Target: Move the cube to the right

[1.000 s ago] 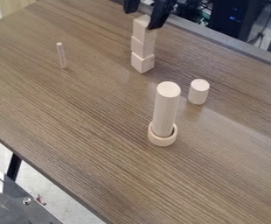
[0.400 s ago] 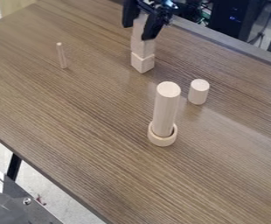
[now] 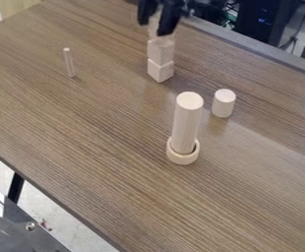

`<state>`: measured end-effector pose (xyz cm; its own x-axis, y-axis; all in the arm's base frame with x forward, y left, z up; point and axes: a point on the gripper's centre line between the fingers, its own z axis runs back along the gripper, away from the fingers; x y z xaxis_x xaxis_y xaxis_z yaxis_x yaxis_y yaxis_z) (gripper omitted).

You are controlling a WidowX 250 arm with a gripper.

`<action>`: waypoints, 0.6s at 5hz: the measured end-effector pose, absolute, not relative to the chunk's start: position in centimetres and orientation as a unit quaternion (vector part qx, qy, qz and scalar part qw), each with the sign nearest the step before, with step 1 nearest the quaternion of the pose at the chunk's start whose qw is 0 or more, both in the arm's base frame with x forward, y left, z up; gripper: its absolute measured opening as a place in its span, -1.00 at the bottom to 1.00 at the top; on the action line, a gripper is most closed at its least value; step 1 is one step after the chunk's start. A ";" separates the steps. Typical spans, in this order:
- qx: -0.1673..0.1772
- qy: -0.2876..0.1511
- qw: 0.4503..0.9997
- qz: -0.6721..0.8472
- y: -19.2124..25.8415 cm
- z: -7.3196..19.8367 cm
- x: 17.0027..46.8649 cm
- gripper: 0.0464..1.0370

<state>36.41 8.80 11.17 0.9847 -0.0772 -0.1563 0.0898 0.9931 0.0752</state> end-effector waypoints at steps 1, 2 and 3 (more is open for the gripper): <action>0.030 0.038 0.999 -0.013 10.4 13.8 37.5 0.02; 0.035 0.020 0.999 0.028 13.6 14.7 38.7 0.02; 0.048 0.034 0.996 0.063 16.7 13.0 39.6 0.02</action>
